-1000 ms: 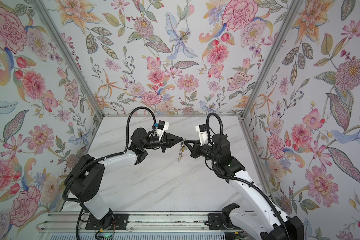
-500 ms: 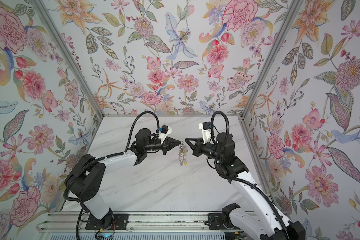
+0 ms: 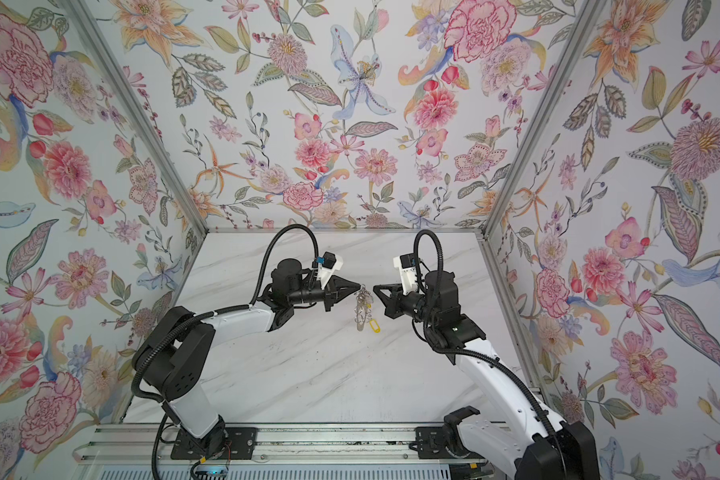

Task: Remove the keys from the keyring

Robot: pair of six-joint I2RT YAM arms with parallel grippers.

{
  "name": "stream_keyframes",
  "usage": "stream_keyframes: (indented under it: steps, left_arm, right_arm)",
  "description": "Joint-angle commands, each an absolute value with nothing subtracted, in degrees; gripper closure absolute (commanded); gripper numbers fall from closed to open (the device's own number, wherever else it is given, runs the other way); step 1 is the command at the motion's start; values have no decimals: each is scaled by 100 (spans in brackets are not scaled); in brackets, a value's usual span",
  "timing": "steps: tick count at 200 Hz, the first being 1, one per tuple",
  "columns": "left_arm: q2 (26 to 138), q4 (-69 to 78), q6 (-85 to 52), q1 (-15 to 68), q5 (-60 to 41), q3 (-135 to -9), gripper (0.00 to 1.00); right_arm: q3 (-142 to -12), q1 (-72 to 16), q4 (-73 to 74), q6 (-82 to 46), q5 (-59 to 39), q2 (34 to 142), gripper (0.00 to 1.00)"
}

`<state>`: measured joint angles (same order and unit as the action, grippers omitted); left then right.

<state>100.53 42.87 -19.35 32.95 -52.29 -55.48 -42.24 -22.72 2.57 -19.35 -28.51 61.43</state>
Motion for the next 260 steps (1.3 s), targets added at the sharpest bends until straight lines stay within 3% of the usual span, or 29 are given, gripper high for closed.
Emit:
stream_keyframes:
  steps: [1, 71, 127, 195, 260]
  left_arm:
    - [10146, 5337, -2546, 3150, -5799, -5432, 100]
    - [10480, 7240, -4273, 2999, -6585, -5336, 100]
    - [10442, 7395, -4439, 2987, -6662, -5273, 100]
    - [10442, 7462, -4491, 2982, -6629, -5272, 100]
    - [10406, 7460, -4483, 2979, -6563, -5282, 100]
  right_arm:
    - [-3961, -2364, 395, -1328, -2518, 6246, 89]
    - [-3963, -2296, 1016, -1059, -3153, 6423, 73]
    - [-4164, -2355, 1305, -1168, -3718, 6716, 64]
    - [-4374, -2444, 1441, -1390, -4113, 6824, 62]
    - [-4427, -2548, 1518, -1512, -4157, 6955, 75]
